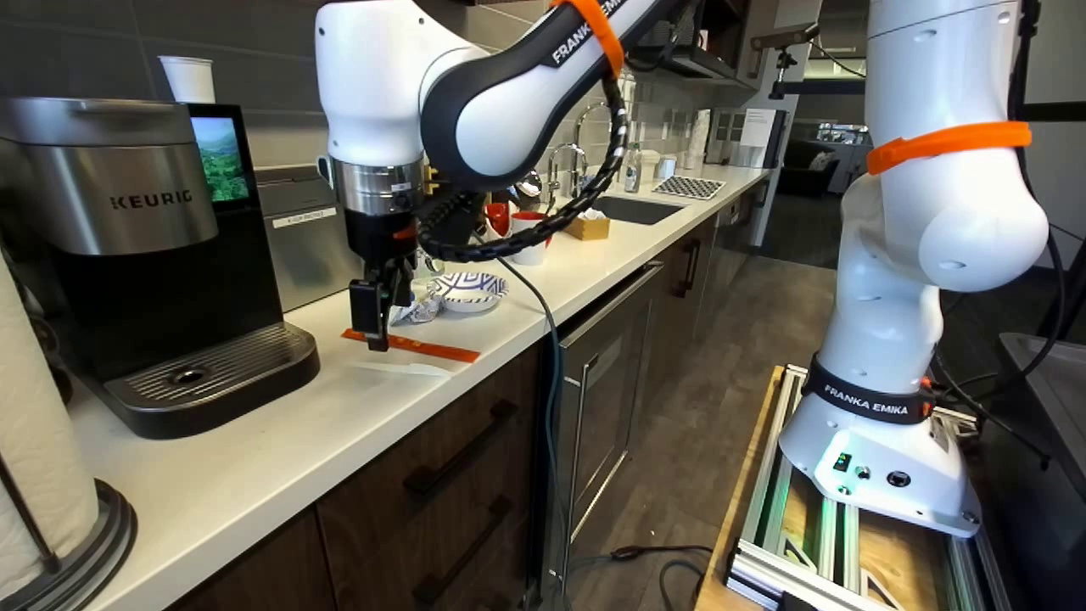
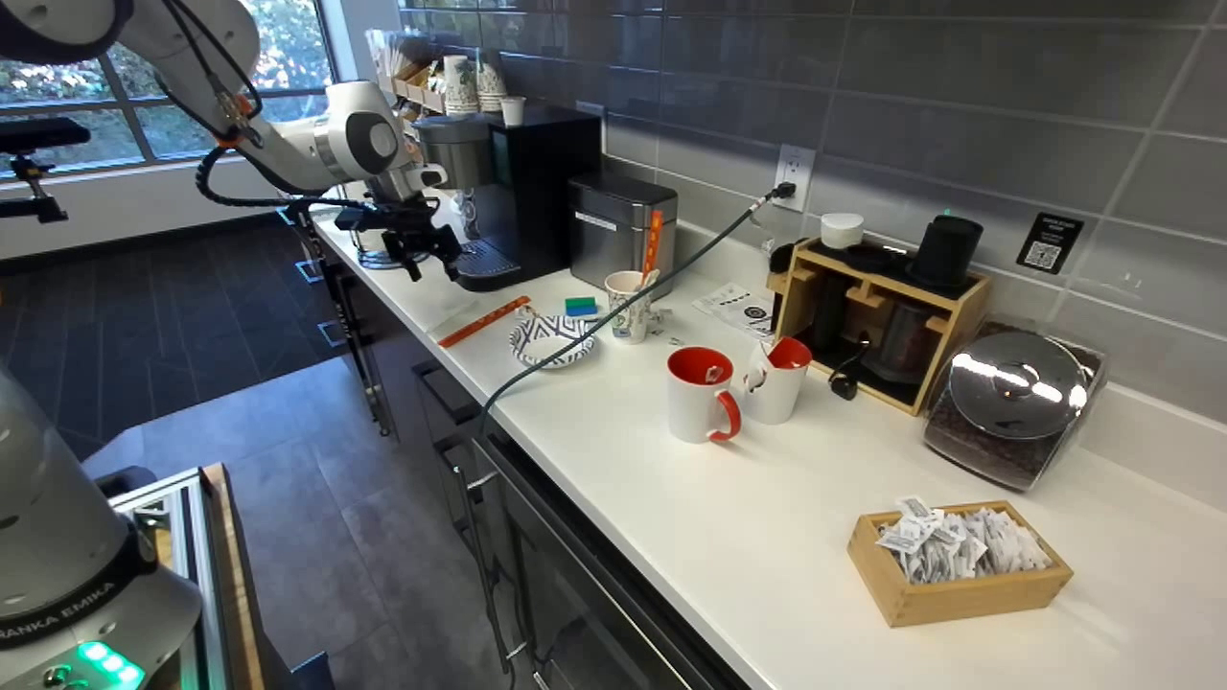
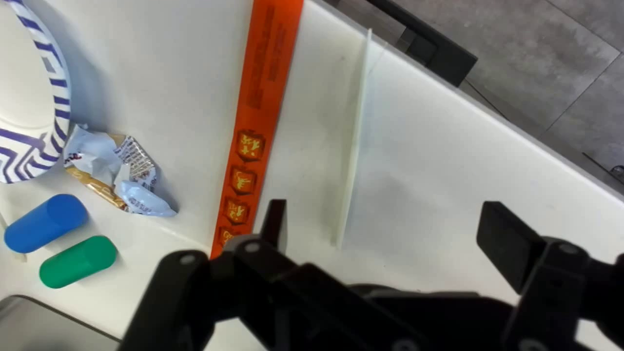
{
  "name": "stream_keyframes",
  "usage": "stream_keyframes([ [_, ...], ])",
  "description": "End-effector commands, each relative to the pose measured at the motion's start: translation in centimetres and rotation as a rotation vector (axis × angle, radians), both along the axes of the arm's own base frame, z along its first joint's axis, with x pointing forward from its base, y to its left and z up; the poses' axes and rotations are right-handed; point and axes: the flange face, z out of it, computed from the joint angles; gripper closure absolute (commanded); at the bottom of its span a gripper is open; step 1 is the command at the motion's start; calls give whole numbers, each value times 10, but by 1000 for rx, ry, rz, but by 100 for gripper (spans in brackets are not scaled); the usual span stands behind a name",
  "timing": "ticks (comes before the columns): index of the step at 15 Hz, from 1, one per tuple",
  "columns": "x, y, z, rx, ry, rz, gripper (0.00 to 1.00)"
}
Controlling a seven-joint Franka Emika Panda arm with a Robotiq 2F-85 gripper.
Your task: Put the orange objects in the left cup
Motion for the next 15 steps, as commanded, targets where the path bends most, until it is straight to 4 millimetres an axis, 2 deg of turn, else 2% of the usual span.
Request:
stream_keyframes([
  [1,21,4,-27,-12,49,70,0],
  [5,38,-1,-40,-17,96,167,0],
  [6,29,-3,-36,-26,71,131,0],
  [9,33,-6,-37,-28,73,131,0],
  [12,37,-2,-43,-27,79,165,0],
  [15,51,1,-48,-34,78,179,0],
])
